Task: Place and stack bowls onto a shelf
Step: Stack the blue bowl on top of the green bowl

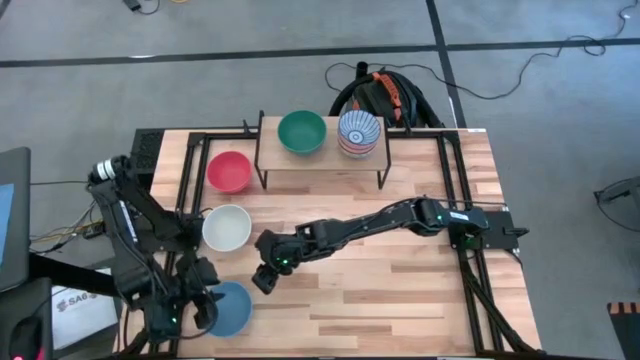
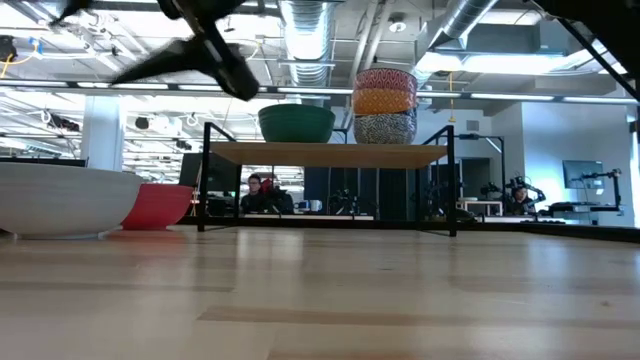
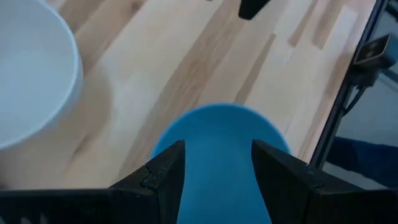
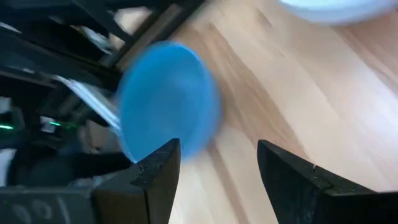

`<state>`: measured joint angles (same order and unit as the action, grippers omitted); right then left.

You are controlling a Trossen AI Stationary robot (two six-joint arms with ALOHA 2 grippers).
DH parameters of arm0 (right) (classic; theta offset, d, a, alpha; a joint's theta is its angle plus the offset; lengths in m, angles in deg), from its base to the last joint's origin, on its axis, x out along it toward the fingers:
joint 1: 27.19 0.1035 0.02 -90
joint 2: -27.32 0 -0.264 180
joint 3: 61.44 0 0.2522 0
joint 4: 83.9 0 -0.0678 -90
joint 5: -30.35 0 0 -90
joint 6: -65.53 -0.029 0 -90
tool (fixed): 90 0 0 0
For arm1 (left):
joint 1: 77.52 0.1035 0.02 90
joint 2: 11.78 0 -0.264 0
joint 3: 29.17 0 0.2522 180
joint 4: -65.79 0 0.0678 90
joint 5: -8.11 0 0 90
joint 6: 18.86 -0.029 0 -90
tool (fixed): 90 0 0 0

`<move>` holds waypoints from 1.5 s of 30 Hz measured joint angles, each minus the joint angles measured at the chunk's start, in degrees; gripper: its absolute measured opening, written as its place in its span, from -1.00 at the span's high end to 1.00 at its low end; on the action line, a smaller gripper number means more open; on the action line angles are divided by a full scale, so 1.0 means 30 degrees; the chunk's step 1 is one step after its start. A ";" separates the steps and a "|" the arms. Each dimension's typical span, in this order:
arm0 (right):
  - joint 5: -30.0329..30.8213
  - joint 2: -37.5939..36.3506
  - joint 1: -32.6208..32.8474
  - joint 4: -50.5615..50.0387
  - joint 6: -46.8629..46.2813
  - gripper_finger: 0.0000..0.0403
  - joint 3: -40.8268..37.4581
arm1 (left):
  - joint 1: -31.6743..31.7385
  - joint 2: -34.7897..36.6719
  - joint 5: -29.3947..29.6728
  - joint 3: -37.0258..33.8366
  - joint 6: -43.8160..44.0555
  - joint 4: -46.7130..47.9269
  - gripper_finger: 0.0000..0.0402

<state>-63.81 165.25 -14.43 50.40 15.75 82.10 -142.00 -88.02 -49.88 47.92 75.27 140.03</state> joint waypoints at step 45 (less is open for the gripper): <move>0.0422 0.2899 0.0107 0.4844 0.1050 -0.19 -0.0001 | 0.0434 -0.2060 -0.1515 -0.0007 -0.1207 0.1192 0.16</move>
<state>-62.54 173.94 -14.11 64.93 18.90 82.10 -140.70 -94.20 -54.42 47.90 71.65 143.60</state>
